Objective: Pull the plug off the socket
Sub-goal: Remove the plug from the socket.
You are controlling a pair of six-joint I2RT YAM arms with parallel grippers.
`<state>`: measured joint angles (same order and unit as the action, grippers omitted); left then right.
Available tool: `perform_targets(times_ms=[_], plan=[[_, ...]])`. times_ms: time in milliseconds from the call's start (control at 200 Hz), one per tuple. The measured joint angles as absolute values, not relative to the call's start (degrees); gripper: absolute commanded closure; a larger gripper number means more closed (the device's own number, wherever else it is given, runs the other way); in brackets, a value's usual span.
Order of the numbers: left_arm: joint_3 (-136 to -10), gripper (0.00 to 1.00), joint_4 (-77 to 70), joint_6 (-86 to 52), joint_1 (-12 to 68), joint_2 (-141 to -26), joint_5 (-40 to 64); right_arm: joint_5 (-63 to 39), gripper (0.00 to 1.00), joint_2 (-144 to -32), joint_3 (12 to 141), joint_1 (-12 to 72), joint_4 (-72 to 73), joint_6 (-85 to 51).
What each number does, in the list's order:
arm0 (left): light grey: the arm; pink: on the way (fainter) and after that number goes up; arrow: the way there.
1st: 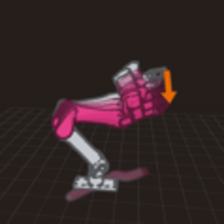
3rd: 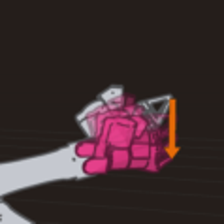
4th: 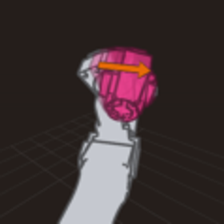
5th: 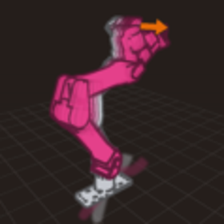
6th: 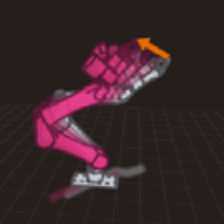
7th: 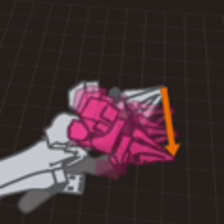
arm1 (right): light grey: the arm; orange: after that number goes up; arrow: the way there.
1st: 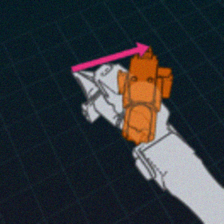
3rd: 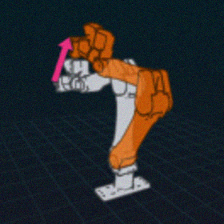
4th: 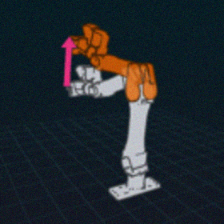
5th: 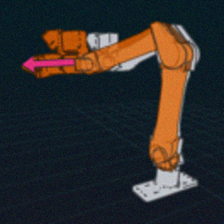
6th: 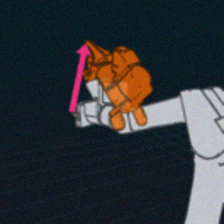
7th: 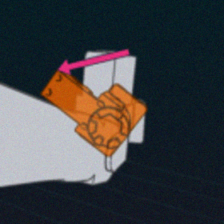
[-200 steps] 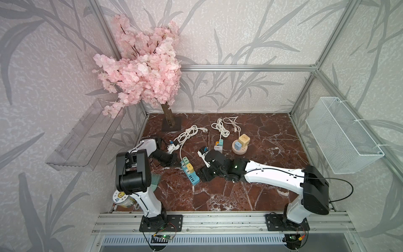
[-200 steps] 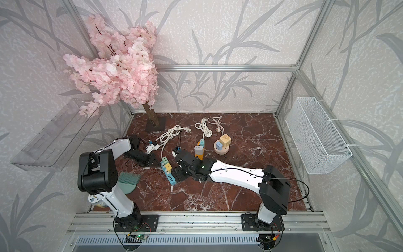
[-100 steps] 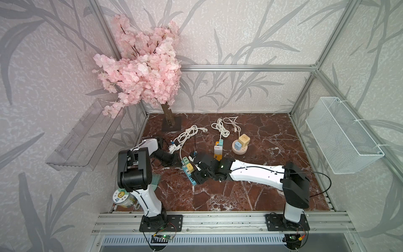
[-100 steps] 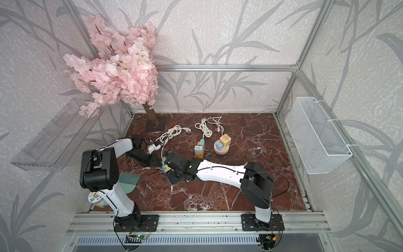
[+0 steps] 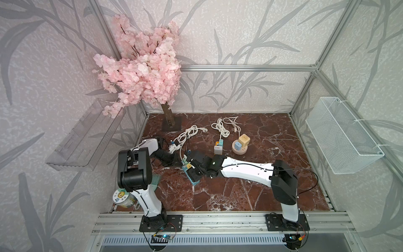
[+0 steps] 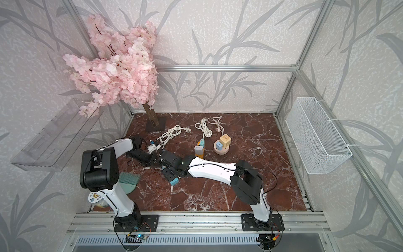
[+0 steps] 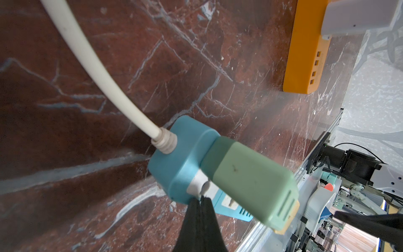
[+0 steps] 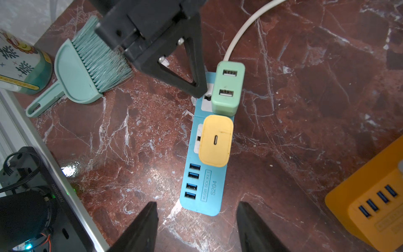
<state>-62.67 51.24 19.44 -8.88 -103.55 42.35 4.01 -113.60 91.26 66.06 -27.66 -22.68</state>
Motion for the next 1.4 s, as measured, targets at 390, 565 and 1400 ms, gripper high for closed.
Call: perform_targets(times_ms=[390, 565, 1400], plan=[[-63.24, 1.0, 50.68, 19.49, -8.67, -103.55, 43.48, 4.03, 0.37, -116.05, 92.88, 65.8, -28.77, -22.44], [-63.42, 1.0, 50.46, 19.42, -8.67, -103.59, 43.4, 4.21, 0.37, -116.36, 94.5, 65.71, -29.17, -22.26], [-62.52, 1.0, 49.23, 19.25, -8.67, -103.61, 43.22, 7.7, 0.43, -127.07, 108.81, 64.71, -36.99, -18.85]])
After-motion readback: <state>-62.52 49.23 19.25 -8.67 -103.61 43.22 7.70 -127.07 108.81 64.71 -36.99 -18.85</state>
